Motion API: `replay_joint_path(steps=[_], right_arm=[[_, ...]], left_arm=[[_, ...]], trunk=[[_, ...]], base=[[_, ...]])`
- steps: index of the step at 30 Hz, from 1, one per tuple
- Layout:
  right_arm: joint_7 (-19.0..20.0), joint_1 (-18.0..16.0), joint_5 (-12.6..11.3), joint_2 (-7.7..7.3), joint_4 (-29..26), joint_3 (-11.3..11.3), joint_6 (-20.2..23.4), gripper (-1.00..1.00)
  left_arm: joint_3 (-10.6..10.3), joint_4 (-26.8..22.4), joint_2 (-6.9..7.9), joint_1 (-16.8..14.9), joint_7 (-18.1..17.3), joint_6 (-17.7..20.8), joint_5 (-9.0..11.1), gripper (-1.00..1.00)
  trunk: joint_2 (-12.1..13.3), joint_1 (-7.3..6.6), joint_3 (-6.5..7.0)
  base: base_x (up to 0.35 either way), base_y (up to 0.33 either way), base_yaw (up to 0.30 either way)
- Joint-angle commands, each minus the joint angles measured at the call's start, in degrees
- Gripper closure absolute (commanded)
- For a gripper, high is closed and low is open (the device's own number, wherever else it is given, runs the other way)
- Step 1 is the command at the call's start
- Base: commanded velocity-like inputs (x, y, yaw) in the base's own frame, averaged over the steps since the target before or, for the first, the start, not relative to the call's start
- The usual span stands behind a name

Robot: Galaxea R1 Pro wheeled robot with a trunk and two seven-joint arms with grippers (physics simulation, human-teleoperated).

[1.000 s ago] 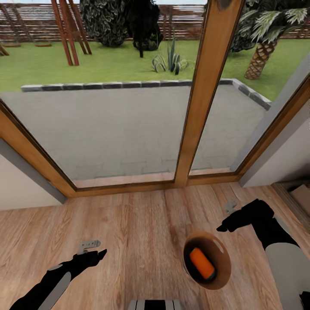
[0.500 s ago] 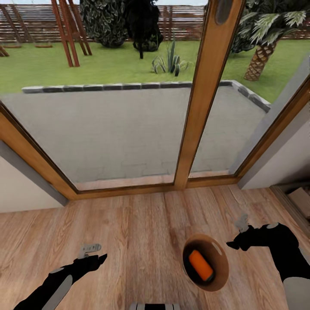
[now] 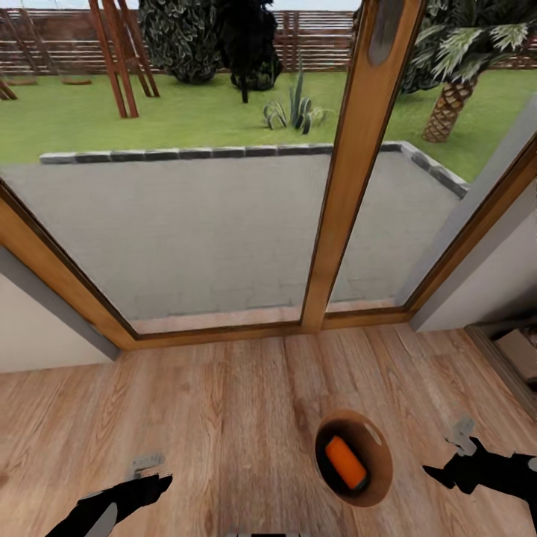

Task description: Put the three can of soda from the living room inside the tash can in the kitchen.

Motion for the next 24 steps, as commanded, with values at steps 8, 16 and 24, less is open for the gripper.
replay_joint_path(steps=[8,16,24], right_arm=[[0.77,5.05,-0.98,0.1,-0.18,-4.66,-4.59,-1.0],[-0.87,14.12,-6.35,0.39,0.51,-9.1,-16.86,-1.0],[-10.49,18.47,-6.35,1.82,6.61,-12.56,-28.71,-1.0]], left_arm=[[-1.53,5.89,0.0,0.33,0.06,-6.98,-1.06,-1.0],[-1.92,15.61,-0.18,0.46,0.17,-18.71,-4.09,-1.0],[-2.44,19.25,-1.0,0.69,0.61,-25.3,-4.79,-1.0]], trunk=[[3.22,-1.76,1.44],[6.43,-3.52,2.88],[9.64,-5.28,4.32]], base=[[0.0,0.0,0.0],[0.0,0.0,0.0],[0.0,0.0,0.0]])
